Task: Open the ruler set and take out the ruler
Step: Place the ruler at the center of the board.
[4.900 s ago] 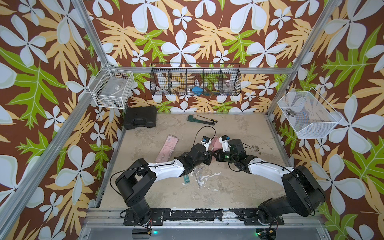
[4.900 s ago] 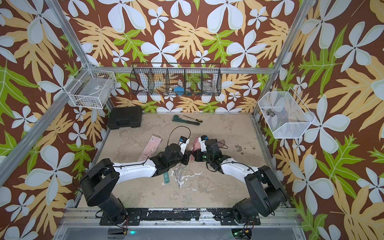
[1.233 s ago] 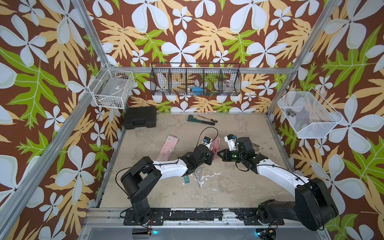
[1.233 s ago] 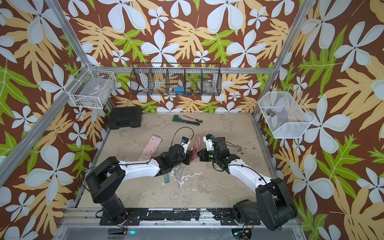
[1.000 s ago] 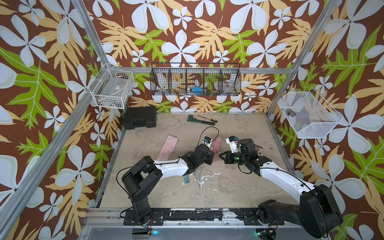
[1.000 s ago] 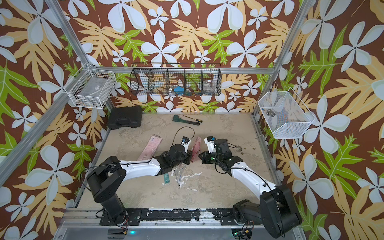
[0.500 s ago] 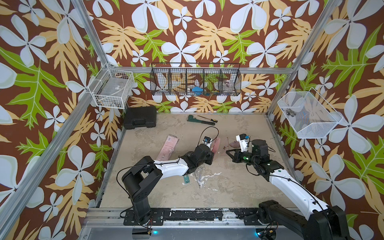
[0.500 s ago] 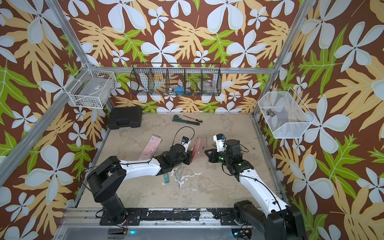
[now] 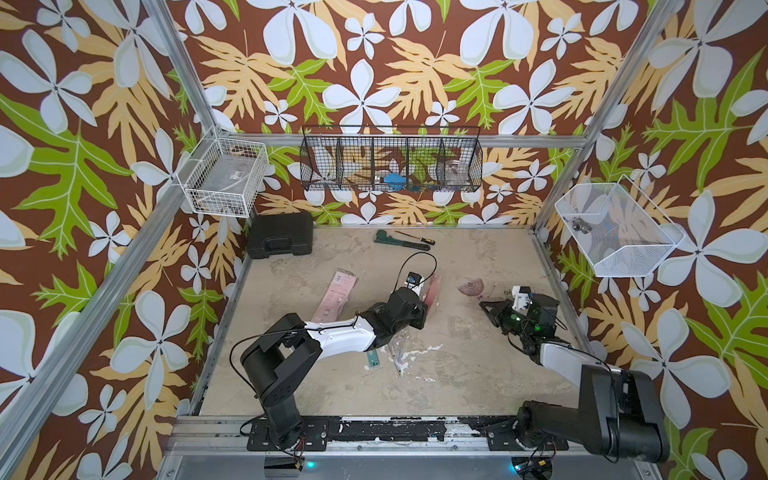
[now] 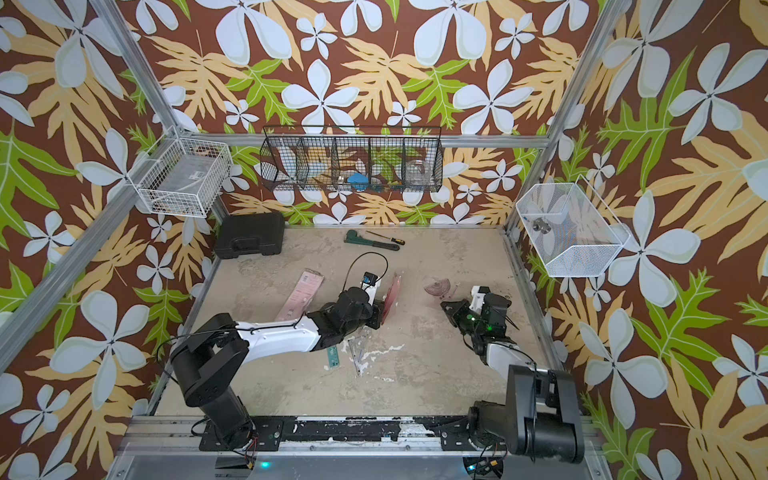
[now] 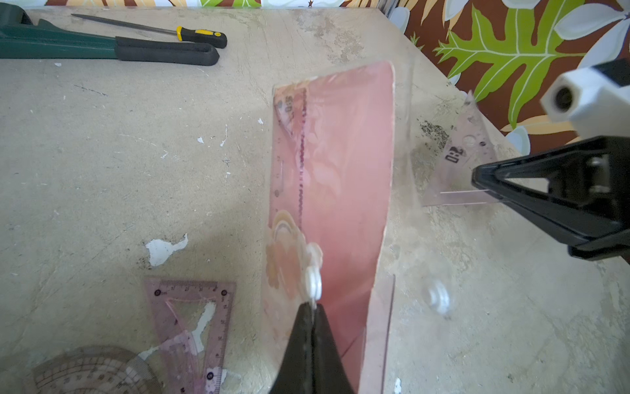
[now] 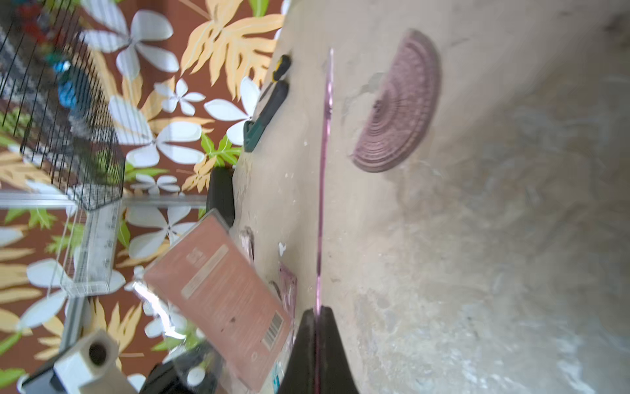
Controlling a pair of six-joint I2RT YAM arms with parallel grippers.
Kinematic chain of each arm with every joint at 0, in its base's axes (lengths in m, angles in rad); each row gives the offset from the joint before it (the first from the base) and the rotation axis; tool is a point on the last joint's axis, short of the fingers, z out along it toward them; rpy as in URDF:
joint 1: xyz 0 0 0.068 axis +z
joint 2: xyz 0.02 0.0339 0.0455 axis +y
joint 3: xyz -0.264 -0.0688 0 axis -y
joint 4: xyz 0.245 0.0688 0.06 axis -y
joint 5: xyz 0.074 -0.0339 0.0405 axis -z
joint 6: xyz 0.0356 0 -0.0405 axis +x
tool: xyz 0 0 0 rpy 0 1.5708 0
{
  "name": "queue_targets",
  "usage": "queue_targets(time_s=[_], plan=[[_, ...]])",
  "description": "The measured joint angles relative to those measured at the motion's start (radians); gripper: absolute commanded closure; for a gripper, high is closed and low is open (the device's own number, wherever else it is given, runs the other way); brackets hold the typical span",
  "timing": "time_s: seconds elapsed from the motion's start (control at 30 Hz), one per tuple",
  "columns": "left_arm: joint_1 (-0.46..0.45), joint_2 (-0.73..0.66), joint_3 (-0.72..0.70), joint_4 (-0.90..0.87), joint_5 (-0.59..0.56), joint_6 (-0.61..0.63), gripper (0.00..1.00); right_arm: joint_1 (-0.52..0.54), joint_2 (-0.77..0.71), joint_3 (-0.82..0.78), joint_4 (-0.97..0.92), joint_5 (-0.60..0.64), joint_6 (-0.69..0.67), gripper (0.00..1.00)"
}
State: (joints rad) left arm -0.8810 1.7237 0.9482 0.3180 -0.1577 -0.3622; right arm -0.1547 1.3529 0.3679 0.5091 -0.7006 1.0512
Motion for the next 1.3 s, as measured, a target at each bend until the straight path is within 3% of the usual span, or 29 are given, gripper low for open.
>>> queue_targets(time_s=[0.23, 0.67, 0.87, 1.07, 1.3], plan=[[0.000, -0.012, -0.016, 0.012, 0.002, 0.000, 1.00, -0.004, 0.210, -0.006, 0.169, -0.008, 0.148, 1.00], [0.000, -0.016, -0.024, 0.023, 0.005, 0.001, 1.00, -0.004, 0.475, 0.112, 0.322, 0.029, 0.249, 1.00], [0.000, -0.016, -0.024, 0.023, 0.006, 0.001, 1.00, -0.002, 0.515, 0.157, 0.351, 0.048, 0.257, 1.00], [0.000, -0.016, -0.024, 0.023, 0.006, 0.001, 1.00, -0.002, 0.436, 0.101, 0.314, 0.059, 0.241, 1.00], [0.000, -0.016, -0.024, 0.032, 0.009, 0.001, 1.00, -0.002, 0.370, 0.081, 0.238, 0.061, 0.155, 0.45]])
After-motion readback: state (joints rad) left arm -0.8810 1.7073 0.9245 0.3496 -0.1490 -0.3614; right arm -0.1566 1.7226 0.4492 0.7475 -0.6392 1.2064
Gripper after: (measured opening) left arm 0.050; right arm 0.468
